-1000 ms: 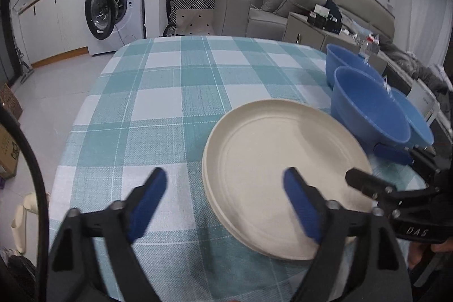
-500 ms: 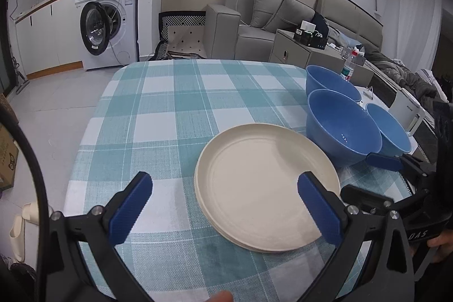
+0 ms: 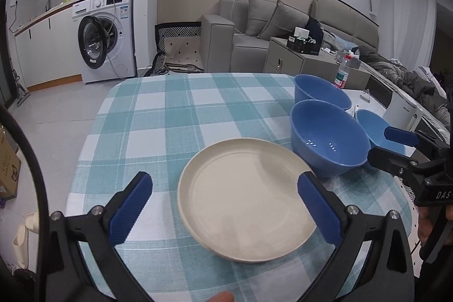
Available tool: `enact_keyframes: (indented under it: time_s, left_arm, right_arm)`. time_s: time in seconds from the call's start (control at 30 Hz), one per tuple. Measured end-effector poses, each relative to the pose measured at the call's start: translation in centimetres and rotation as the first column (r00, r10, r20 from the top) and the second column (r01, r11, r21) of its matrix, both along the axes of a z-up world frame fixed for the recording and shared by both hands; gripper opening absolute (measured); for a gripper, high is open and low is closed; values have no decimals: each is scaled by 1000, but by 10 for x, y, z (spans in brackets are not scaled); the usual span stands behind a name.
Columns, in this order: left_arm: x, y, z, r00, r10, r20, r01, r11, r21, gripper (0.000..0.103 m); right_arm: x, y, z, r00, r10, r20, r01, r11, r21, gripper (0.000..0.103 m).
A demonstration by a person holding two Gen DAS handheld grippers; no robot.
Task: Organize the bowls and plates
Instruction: 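Withdraw both open grippers from the plates and move toward the blue bowls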
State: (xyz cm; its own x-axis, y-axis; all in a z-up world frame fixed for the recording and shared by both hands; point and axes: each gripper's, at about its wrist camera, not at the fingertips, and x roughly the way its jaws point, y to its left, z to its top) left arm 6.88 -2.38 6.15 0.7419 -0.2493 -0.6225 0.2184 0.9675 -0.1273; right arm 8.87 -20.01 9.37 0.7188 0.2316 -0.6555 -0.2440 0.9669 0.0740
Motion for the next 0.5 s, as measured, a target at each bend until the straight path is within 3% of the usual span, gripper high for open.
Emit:
enact_keyframes:
  time_s: [0.5]
  left_arm:
    - [36,-42,25,999,-38,-5,38,999,-21,103]
  right_arm:
    - [3,-59,39,998,-44,39,44,999,3,102]
